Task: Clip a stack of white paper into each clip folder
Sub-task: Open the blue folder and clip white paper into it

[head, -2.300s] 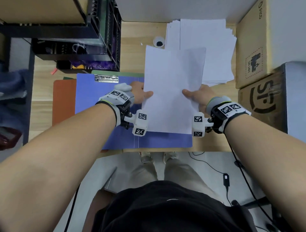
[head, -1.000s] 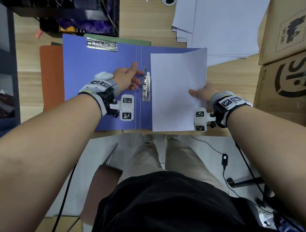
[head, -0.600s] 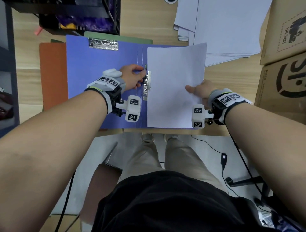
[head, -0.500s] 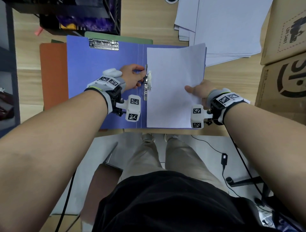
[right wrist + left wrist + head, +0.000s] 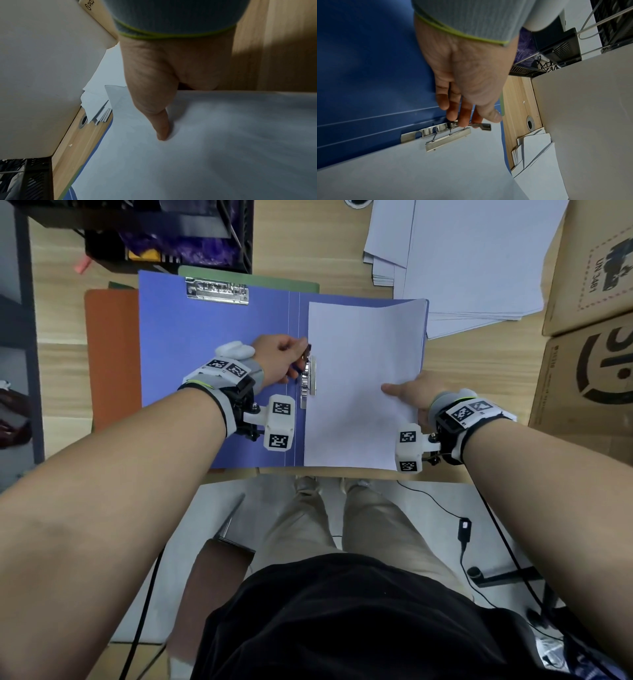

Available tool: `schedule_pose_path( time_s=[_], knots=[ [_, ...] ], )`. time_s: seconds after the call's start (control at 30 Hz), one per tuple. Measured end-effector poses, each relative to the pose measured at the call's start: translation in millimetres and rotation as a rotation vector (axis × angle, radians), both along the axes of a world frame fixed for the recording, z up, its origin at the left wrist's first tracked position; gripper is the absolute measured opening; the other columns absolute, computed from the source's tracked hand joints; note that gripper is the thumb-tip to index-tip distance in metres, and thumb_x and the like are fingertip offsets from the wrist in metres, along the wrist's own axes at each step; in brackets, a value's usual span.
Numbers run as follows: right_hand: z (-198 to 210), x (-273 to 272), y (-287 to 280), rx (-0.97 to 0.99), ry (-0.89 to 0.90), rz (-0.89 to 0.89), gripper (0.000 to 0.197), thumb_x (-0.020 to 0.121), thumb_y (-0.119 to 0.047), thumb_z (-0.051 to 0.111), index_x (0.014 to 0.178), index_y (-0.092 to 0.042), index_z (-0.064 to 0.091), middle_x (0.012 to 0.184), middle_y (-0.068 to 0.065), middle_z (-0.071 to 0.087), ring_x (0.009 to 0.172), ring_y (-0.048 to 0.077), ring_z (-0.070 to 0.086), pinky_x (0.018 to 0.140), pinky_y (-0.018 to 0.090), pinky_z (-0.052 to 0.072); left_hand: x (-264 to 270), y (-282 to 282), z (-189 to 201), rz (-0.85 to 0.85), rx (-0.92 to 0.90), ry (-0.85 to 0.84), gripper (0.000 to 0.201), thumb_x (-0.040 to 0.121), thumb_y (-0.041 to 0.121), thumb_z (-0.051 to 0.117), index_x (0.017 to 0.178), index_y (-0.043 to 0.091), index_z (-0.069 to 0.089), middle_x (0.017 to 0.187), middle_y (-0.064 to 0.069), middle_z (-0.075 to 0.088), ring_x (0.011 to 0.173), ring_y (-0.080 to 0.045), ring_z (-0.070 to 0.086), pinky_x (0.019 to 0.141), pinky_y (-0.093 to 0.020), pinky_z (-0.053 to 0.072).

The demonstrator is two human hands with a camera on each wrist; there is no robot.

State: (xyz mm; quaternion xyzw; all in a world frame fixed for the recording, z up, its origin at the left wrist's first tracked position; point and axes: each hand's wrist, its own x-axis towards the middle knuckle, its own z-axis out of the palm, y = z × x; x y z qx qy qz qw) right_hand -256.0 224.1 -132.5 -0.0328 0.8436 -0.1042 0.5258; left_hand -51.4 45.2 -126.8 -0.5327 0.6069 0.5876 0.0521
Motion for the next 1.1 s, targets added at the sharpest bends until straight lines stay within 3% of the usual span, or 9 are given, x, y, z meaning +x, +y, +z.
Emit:
schedule_pose_path(
  time_s=[0.13, 0.2, 0.27, 0.33, 0.47, 0.63, 0.87, 1.0, 1.1],
  knots=[
    [1.7, 0.9, -0.9, 0.018, 0.006, 0.012, 0.074, 0.076, -0.053, 0.076, 0.128, -0.010, 0.046, 0.119, 0.014, 0.061, 0.095, 0.038, 0.066, 0.084, 0.049, 0.054, 9.0, 0.8, 0.0, -0.053, 0.040, 0.002, 0.017, 0.092, 0.033, 0.066, 0.086, 0.017, 0.068, 0.076, 0.003, 0.072, 0.060, -0.006, 0.063, 0.052, -0.017, 0.049],
    [4.7, 0.4, -1.3, 0.026, 0.019, 0.056, 0.072, 0.080, -0.053, 0.073, 0.129, -0.007, 0.046, 0.111, 0.014, 0.061, 0.079, 0.033, 0.064, 0.071, 0.041, 0.054, 15.7, 1.9, -1.6, -0.101, 0.059, -0.016, 0.010, 0.086, 0.024, 0.075, 0.088, 0.017, 0.068, 0.079, 0.002, 0.073, 0.064, -0.007, 0.066, 0.055, -0.017, 0.050],
    [6.1, -1.2, -0.3, 0.043, 0.035, 0.105, 0.068, 0.084, -0.052, 0.070, 0.128, -0.006, 0.046, 0.096, 0.013, 0.058, 0.064, 0.026, 0.055, 0.056, 0.032, 0.043, 21.5, 3.6, -3.5, -0.168, 0.054, -0.041, 0.013, 0.080, 0.022, 0.080, 0.086, 0.020, 0.069, 0.083, -0.001, 0.074, 0.069, -0.009, 0.067, 0.062, -0.021, 0.054],
    [7.4, -0.5, -0.5, 0.046, 0.035, 0.116, 0.065, 0.086, -0.051, 0.069, 0.127, -0.007, 0.046, 0.090, 0.012, 0.056, 0.063, 0.025, 0.052, 0.052, 0.031, 0.039, 25.6, 6.1, -4.6, -0.231, 0.037, -0.060, 0.017, 0.076, 0.021, 0.084, 0.085, 0.021, 0.069, 0.081, 0.000, 0.074, 0.064, -0.005, 0.066, 0.065, -0.023, 0.054],
    [8.1, 2.7, -2.2, 0.024, 0.018, 0.050, 0.068, 0.082, -0.050, 0.073, 0.128, -0.007, 0.046, 0.115, 0.013, 0.060, 0.094, 0.036, 0.063, 0.086, 0.046, 0.053, 26.8, 7.7, -10.1, -0.269, -0.041, -0.106, 0.024, 0.071, 0.023, 0.087, 0.076, 0.021, 0.064, 0.066, 0.004, 0.063, 0.055, -0.007, 0.056, 0.065, -0.025, 0.050],
    [9.5, 3.6, -4.1, 0.040, 0.035, 0.094, 0.063, 0.088, -0.048, 0.068, 0.124, -0.001, 0.048, 0.103, 0.014, 0.055, 0.089, 0.034, 0.057, 0.084, 0.041, 0.050, 23.0, 8.3, -10.6, -0.472, -0.178, -0.250, 0.040, 0.063, 0.048, 0.087, 0.075, 0.023, 0.059, 0.074, 0.004, 0.063, 0.068, -0.015, 0.057, 0.070, -0.031, 0.052],
    [10.6, 6.0, -4.4, 0.043, 0.050, 0.071, 0.069, 0.086, -0.048, 0.069, 0.131, -0.002, 0.044, 0.108, 0.013, 0.054, 0.105, 0.038, 0.060, 0.094, 0.047, 0.051, 15.0, 16.2, -5.7, -0.594, -0.245, -0.354, 0.049, 0.057, 0.047, 0.091, 0.076, 0.019, 0.056, 0.086, -0.005, 0.071, 0.081, -0.027, 0.066, 0.077, -0.041, 0.056],
    [9.7, 6.3, -4.4, 0.042, 0.057, 0.056, 0.070, 0.086, -0.049, 0.070, 0.132, -0.003, 0.043, 0.109, 0.012, 0.053, 0.105, 0.038, 0.059, 0.094, 0.048, 0.051, 9.7, 17.5, -4.3, -0.630, -0.252, -0.393, 0.051, 0.056, 0.049, 0.091, 0.075, 0.020, 0.053, 0.086, -0.004, 0.070, 0.080, -0.026, 0.065, 0.074, -0.038, 0.054],
    [8.0, 6.9, -3.6, 0.022, 0.052, 0.034, 0.072, 0.085, -0.047, 0.071, 0.136, -0.005, 0.041, 0.121, 0.012, 0.054, 0.108, 0.037, 0.056, 0.096, 0.050, 0.049, 7.6, 19.3, -4.6, -0.648, -0.266, -0.424, 0.050, 0.058, 0.047, 0.090, 0.074, 0.020, 0.052, 0.087, -0.003, 0.069, 0.082, -0.025, 0.065, 0.071, -0.035, 0.052]
  ],
)
